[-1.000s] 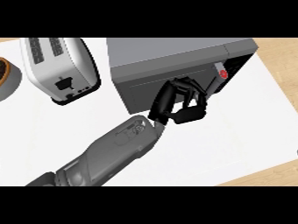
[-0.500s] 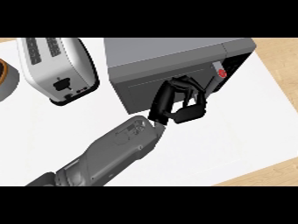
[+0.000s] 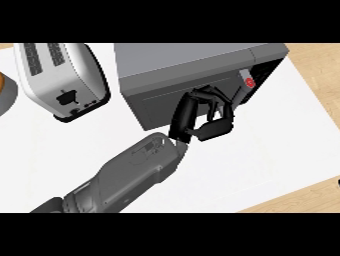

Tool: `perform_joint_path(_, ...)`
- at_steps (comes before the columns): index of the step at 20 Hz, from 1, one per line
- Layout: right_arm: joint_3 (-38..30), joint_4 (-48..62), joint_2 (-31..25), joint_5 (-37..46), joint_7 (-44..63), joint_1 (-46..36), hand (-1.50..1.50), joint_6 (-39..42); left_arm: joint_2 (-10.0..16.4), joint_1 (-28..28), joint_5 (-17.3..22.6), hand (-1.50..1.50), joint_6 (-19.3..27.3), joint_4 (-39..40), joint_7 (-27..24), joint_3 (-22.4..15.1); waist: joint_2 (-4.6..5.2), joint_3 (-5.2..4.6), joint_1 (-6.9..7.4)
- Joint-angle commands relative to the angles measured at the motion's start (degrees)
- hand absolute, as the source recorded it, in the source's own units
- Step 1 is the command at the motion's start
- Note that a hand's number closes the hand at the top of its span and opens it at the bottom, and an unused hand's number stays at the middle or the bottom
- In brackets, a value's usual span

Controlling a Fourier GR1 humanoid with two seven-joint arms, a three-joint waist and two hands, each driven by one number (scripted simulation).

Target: Pick up the milk, place it into the microwave and close the microwave

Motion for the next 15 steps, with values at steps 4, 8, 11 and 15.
perform_joint_path(4,0.3,-0.6,-1.1,-0.9,0.6,-0.9,-1.50,0.8,0.0,-3.7,2.2,1.50,0.8,6.7,-1.2,3.2,1.46,-0.01,-0.69)
perform_joint_path(8,0.5,-0.9,-1.2,-0.8,0.7,-0.7,-1.50,1.0,0.0,-3.6,3.0,1.50,1.2,7.4,-2.1,3.1,1.30,0.02,-1.09)
perform_joint_path(11,0.4,-0.8,-1.2,-1.5,0.6,-1.2,-1.50,0.7,0.0,-3.6,3.5,1.50,1.2,7.3,-3.4,2.8,1.52,-0.01,-1.16)
perform_joint_path(15,0.1,-0.8,-2.1,-1.6,1.1,-0.9,-1.50,1.2,0.0,-3.6,4.5,1.50,1.1,7.7,-4.1,2.9,1.59,-0.03,-1.61)
